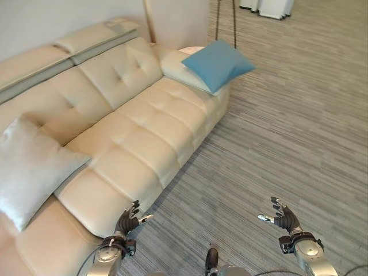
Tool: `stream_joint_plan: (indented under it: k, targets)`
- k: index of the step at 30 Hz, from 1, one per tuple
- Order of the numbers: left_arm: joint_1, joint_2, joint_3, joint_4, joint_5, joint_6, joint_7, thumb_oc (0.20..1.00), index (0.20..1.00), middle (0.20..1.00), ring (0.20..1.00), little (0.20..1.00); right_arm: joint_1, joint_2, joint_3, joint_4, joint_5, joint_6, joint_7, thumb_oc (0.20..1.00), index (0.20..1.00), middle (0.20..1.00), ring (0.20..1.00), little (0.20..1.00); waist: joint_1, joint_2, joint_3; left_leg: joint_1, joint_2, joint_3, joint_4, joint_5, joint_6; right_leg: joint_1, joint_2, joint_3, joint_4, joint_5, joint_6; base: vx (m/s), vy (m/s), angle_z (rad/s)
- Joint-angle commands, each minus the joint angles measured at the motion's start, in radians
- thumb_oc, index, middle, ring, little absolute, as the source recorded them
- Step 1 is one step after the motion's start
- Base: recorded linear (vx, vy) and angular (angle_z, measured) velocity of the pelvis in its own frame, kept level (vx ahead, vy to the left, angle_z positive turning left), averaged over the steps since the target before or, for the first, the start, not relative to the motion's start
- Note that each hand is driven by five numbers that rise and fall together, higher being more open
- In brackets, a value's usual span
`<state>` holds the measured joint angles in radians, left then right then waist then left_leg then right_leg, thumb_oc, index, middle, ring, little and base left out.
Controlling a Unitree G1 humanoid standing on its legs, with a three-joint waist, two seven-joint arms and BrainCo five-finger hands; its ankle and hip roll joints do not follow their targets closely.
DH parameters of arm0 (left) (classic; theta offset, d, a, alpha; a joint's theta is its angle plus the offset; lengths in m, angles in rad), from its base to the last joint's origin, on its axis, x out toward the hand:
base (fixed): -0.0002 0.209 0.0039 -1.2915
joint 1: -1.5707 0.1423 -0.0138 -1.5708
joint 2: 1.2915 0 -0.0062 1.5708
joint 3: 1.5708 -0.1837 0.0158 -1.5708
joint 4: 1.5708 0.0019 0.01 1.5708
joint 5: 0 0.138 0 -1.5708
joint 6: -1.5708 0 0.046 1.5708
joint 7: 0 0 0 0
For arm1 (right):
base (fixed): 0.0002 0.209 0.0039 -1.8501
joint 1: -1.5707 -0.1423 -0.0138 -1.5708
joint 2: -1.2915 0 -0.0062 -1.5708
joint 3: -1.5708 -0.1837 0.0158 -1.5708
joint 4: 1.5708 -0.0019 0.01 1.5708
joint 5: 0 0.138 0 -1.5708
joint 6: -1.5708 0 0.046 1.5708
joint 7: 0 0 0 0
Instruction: Pick up all the scattered cushions and arrange them neatly on the sofa.
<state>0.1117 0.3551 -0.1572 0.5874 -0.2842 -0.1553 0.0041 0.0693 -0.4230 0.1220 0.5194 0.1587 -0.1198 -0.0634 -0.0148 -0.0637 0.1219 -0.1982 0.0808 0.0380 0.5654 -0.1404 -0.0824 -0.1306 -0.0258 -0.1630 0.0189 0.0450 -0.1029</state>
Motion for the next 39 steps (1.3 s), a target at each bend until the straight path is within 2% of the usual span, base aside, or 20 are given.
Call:
stream_joint_plan:
  k: [1, 5, 8, 11, 13, 15, 16, 17, 18, 21, 24, 26, 28, 30, 31, 32, 33, 34, 35, 39]
  targets:
    - [0.02, 0.035, 0.01, -0.061, 0.041, -0.031, 0.0, 1.0, 1.0, 1.0, 1.0, 1.0, -0.022, -0.024, -0.015, -0.052, 0.033, -0.04, -0.013, 1.0, 1.0, 1.0, 1.0, 1.0, 0.052, 0.007, 0.048, -0.119, -0.109, 0.008, -0.221, 0.065, 0.082, 0.135, -0.005, 0.058, 0.027, -0.138, 0.131, 0.32, -0.02, -0.7]
    - [0.023, 0.034, 0.01, -0.057, 0.055, -0.022, -0.002, 1.0, 1.0, 1.0, 1.0, 1.0, -0.039, -0.021, -0.006, -0.028, 0.036, -0.04, -0.027, 1.0, 1.0, 1.0, 1.0, 1.0, 0.104, 0.037, 0.049, -0.192, -0.141, -0.033, -0.448, 0.209, 0.053, 0.212, 0.058, 0.121, 0.015, -0.182, 0.132, 0.31, 0.002, -0.75]
    - [0.028, 0.036, 0.018, -0.063, 0.054, -0.019, -0.001, 1.0, 1.0, 1.0, 1.0, 1.0, -0.043, -0.016, -0.003, -0.025, 0.034, -0.034, -0.022, 1.0, 1.0, 1.0, 1.0, 1.0, 0.126, 0.037, 0.039, -0.187, -0.13, -0.025, -0.471, 0.232, 0.057, 0.257, 0.067, 0.166, 0.014, -0.208, 0.136, 0.44, 0.085, -0.61]
    - [0.043, 0.045, 0.033, -0.073, 0.056, -0.014, -0.002, 1.0, 1.0, 1.0, 1.0, 1.0, -0.025, -0.001, -0.004, -0.025, 0.028, -0.028, -0.01, 1.0, 1.0, 1.0, 1.0, 1.0, 0.133, 0.003, 0.015, -0.191, -0.155, -0.033, -0.395, 0.212, 0.088, 0.287, 0.025, 0.183, 0.056, -0.21, 0.165, 0.39, 0.124, -0.64]
    - [0.047, 0.054, 0.039, -0.072, 0.049, -0.008, -0.004, 1.0, 1.0, 1.0, 1.0, 1.0, -0.029, 0.011, 0.003, -0.021, 0.02, -0.025, 0.002, 1.0, 1.0, 1.0, 1.0, 1.0, 0.146, -0.021, 0.006, -0.162, -0.162, -0.018, -0.376, 0.171, 0.113, 0.247, -0.004, 0.199, 0.191, -0.125, 0.208, 0.46, 0.164, -0.35]
    - [0.033, 0.068, 0.041, -0.077, 0.044, -0.01, 0.003, 1.0, 1.0, 1.0, 1.0, 1.0, -0.051, 0.017, 0.02, -0.045, 0.01, -0.034, 0.012, 1.0, 1.0, 1.0, 1.0, 1.0, 0.136, -0.021, 0.033, -0.115, -0.16, -0.004, -0.359, 0.113, 0.15, 0.109, -0.036, 0.178, 0.474, 0.047, 0.277, 0.33, 0.136, -0.69]
    - [0.033, 0.067, 0.041, -0.077, 0.044, -0.01, 0.003, 1.0, 1.0, 1.0, 1.0, 1.0, -0.051, 0.017, 0.02, -0.045, 0.01, -0.034, 0.012, 1.0, 1.0, 1.0, 1.0, 1.0, 0.137, -0.019, 0.031, -0.118, -0.158, -0.004, -0.36, 0.115, 0.15, 0.106, -0.033, 0.178, 0.472, 0.05, 0.277, 0.52, 0.228, -0.7]
    - [0.017, 0.069, 0.042, -0.09, 0.036, -0.017, 0.011, 1.0, 1.0, 1.0, 1.0, 1.0, -0.061, 0.02, 0.03, -0.08, 0.0, -0.033, 0.021, 1.0, 1.0, 1.0, 1.0, 1.0, 0.106, 0.016, 0.059, -0.007, -0.144, -0.018, -0.38, 0.056, 0.172, -0.048, -0.083, 0.074, 0.563, 0.008, 0.224, 0.35, 0.16, -0.38]
    - [0.017, 0.068, 0.042, -0.09, 0.036, -0.017, 0.011, 1.0, 1.0, 1.0, 1.0, 1.0, -0.061, 0.02, 0.03, -0.08, 0.0, -0.033, 0.021, 1.0, 1.0, 1.0, 1.0, 1.0, 0.105, 0.017, 0.058, -0.008, -0.143, -0.02, -0.382, 0.058, 0.172, -0.049, -0.082, 0.072, 0.561, 0.01, 0.224, 0.52, 0.184, -0.22]
    - [0.012, 0.064, 0.04, -0.086, 0.033, -0.024, 0.012, 1.0, 1.0, 1.0, 1.0, 1.0, -0.065, 0.01, 0.025, -0.089, 0.017, -0.039, 0.021, 1.0, 1.0, 1.0, 1.0, 1.0, 0.073, 0.033, 0.072, 0.104, -0.136, -0.033, -0.407, -0.002, 0.163, -0.127, -0.094, -0.003, 0.427, -0.073, 0.2, 0.42, 0.006, 0.11]
    - [0.002, 0.06, 0.035, -0.069, 0.04, -0.026, 0.017, 1.0, 1.0, 1.0, 1.0, 1.0, -0.071, 0.006, 0.029, -0.103, 0.029, -0.045, 0.017, 1.0, 1.0, 1.0, 1.0, 1.0, 0.054, 0.031, 0.082, 0.189, -0.132, -0.039, -0.446, -0.041, 0.145, -0.184, -0.1, -0.036, 0.275, -0.037, 0.215, 0.47, -0.09, 0.12]
    - [-0.003, 0.052, 0.04, -0.06, 0.05, -0.031, 0.022, 1.0, 1.0, 1.0, 1.0, 1.0, -0.065, 0.005, 0.025, -0.108, 0.021, -0.04, 0.008, 1.0, 1.0, 1.0, 1.0, 1.0, 0.026, 0.033, 0.08, 0.283, -0.115, -0.061, -0.492, -0.082, 0.112, -0.219, -0.11, -0.058, 0.105, 0.022, 0.249, 0.75, -0.222, 0.37]
    - [-0.004, 0.052, 0.043, -0.058, 0.065, -0.033, 0.023, 1.0, 1.0, 1.0, 1.0, 1.0, -0.049, 0.002, 0.016, -0.118, 0.012, -0.041, 0.007, 1.0, 1.0, 1.0, 1.0, 1.0, 0.01, 0.039, 0.075, 0.329, -0.095, -0.082, -0.5, -0.089, 0.095, -0.244, -0.114, -0.036, 0.099, 0.048, 0.258, 0.59, -0.213, 0.35]
    - [0.015, 0.051, 0.042, -0.063, 0.074, -0.036, 0.016, 1.0, 1.0, 1.0, 1.0, 1.0, -0.015, 0.002, 0.003, -0.126, 0.014, -0.038, 0.02, 1.0, 1.0, 1.0, 1.0, 1.0, 0.001, 0.04, 0.053, 0.371, -0.066, -0.101, -0.486, -0.071, 0.072, -0.219, -0.086, 0.014, 0.129, 0.055, 0.238, 0.54, -0.248, 0.52]
    - [0.015, 0.048, 0.038, -0.051, 0.076, -0.035, 0.018, 1.0, 1.0, 1.0, 1.0, 1.0, -0.009, -0.005, 0.008, -0.119, 0.004, -0.052, 0.02, 1.0, 1.0, 1.0, 1.0, 1.0, -0.002, 0.049, 0.044, 0.367, -0.04, -0.105, -0.45, -0.013, 0.048, -0.207, -0.071, 0.012, 0.138, 0.052, 0.221, 0.42, -0.206, 0.71]
    - [0.015, 0.049, 0.038, -0.051, 0.076, -0.035, 0.019, 1.0, 1.0, 1.0, 1.0, 1.0, -0.009, -0.005, 0.008, -0.118, 0.004, -0.052, 0.02, 1.0, 1.0, 1.0, 1.0, 1.0, -0.004, 0.046, 0.043, 0.364, -0.043, -0.108, -0.452, -0.01, 0.048, -0.208, -0.075, 0.011, 0.135, 0.055, 0.221, 0.34, -0.23, 0.74]
    - [0.016, 0.046, 0.031, -0.054, 0.068, -0.034, 0.011, 1.0, 1.0, 1.0, 1.0, 1.0, -0.005, -0.005, 0.007, -0.12, 0.004, -0.047, 0.022, 1.0, 1.0, 1.0, 1.0, 1.0, -0.006, 0.049, 0.044, 0.322, -0.026, -0.104, -0.365, 0.055, 0.027, -0.183, -0.066, 0.009, 0.131, 0.042, 0.21, 0.41, -0.392, 0.48]
    - [0.002, 0.044, 0.005, -0.05, 0.064, -0.029, 0.0, 1.0, 1.0, 1.0, 1.0, 1.0, -0.017, -0.02, 0.015, -0.129, 0.025, -0.059, 0.005, 1.0, 1.0, 1.0, 1.0, 1.0, 0.004, 0.026, 0.067, 0.146, 0.011, -0.068, -0.034, 0.161, 0.035, -0.105, -0.04, 0.007, 0.111, -0.011, 0.149, 0.41, -0.392, 0.6]
    - [0.002, 0.045, 0.005, -0.049, 0.064, -0.029, 0.0, 1.0, 1.0, 1.0, 1.0, 1.0, -0.017, -0.02, 0.015, -0.129, 0.025, -0.059, 0.005, 1.0, 1.0, 1.0, 1.0, 1.0, 0.001, 0.023, 0.064, 0.142, 0.007, -0.069, -0.035, 0.165, 0.036, -0.108, -0.044, 0.006, 0.109, -0.008, 0.15, 0.44, -0.359, 0.7]
    - [-0.028, 0.027, -0.01, -0.03, 0.058, -0.03, 0.003, 1.0, 1.0, 1.0, 1.0, 1.0, -0.038, -0.038, 0.016, -0.145, 0.032, -0.063, -0.002, 1.0, 1.0, 1.0, 1.0, 1.0, 0.027, 0.01, 0.075, 0.014, -0.055, -0.024, -0.067, 0.045, 0.078, -0.017, -0.033, 0.032, 0.093, -0.069, 0.141, 0.32, -0.097, -0.3]
